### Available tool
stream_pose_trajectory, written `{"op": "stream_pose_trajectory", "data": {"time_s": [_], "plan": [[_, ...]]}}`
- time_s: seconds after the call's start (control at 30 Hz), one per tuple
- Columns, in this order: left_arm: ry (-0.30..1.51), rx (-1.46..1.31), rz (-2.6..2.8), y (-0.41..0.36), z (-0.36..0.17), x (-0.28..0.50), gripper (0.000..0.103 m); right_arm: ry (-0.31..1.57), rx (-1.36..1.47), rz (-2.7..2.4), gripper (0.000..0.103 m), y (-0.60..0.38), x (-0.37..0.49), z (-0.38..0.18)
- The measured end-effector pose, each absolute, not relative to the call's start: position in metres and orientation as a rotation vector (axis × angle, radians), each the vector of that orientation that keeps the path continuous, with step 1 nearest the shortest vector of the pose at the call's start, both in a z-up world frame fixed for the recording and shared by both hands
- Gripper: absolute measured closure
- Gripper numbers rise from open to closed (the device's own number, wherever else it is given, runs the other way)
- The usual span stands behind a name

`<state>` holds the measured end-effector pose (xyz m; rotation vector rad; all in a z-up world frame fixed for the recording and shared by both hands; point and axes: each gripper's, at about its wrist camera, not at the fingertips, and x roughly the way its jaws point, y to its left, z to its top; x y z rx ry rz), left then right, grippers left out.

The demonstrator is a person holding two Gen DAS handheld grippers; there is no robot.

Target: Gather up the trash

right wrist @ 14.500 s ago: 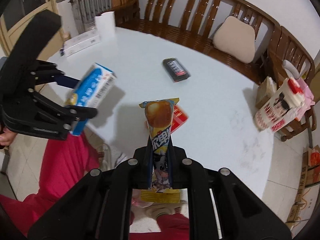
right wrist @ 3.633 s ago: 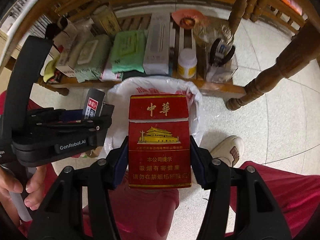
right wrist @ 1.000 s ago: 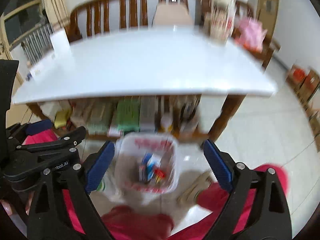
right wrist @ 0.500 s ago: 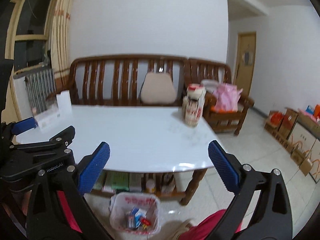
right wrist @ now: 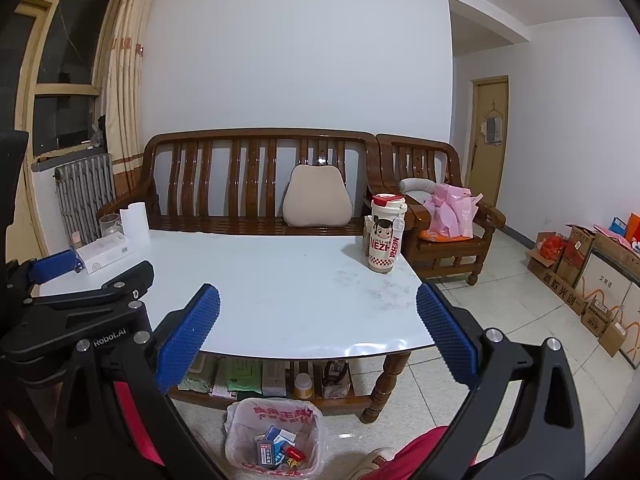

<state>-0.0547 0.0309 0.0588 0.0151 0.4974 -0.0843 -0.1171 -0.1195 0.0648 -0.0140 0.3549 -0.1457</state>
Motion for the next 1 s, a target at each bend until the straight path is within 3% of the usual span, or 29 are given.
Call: {"op": "stream_pose_trajectory", "data": {"time_s": [1.0], "plan": [[0.524, 0.047, -0.074, 0.0321, 0.0535, -0.0537, 0.008, 0.379, -0.015, -0.138, 0.007, -0.1215, -0.1105, 0.0601]]}}
